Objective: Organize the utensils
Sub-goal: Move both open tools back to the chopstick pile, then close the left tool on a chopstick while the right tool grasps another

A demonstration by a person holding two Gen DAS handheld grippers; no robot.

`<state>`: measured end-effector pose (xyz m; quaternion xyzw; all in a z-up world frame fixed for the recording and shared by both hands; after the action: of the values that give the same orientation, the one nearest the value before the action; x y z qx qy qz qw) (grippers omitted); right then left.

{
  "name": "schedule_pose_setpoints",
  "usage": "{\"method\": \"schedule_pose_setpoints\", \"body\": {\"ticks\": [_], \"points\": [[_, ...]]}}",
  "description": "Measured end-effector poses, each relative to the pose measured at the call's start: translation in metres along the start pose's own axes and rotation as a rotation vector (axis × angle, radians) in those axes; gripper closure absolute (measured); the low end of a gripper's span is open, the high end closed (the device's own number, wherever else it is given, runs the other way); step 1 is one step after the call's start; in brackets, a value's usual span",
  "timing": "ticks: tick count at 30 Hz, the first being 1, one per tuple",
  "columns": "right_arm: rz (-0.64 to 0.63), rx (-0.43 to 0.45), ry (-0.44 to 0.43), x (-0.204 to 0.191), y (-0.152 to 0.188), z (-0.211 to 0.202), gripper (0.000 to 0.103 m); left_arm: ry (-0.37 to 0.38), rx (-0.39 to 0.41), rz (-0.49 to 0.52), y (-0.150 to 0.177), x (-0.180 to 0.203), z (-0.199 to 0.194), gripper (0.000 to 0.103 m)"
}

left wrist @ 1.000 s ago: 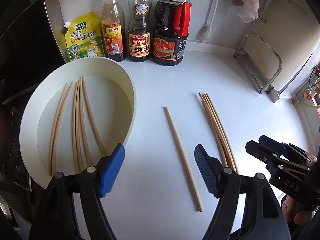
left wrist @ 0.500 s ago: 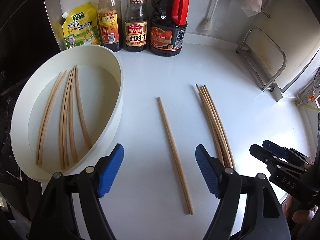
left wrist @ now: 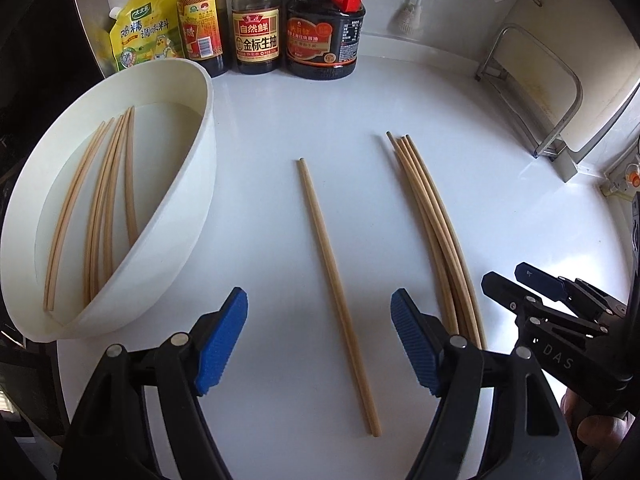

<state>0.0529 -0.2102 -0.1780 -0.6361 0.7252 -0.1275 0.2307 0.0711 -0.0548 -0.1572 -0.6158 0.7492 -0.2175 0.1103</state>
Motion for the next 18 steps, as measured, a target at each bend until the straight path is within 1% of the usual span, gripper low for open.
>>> {"method": "schedule_pose_setpoints", "body": {"ticks": [6,11,18], "points": [[-0.017,-0.013,0.014,0.003,0.001,0.013,0.051,0.005,-0.025,-0.02,0.011,-0.002,0.013,0.03],[-0.035,-0.004,0.036,0.002,0.0,0.013,0.051,0.001,-0.041,-0.026,0.02,-0.002,0.02,0.03],[-0.084,0.015,0.063,0.0,-0.003,0.014,0.051,-0.012,-0.047,-0.025,0.022,-0.001,0.029,0.03]]}}
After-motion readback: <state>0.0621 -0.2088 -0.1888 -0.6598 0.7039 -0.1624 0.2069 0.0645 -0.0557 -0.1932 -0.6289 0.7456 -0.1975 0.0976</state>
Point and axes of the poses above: each gripper's, at about its wrist camera, not at the fingertips, and z roughly the way its jaws point, x to its right, y to its underside, the point moved 9 cm from there along z, roughly the way its jaws point, and after that the axes turned 3 degrees about x, right-handed, at the moved point
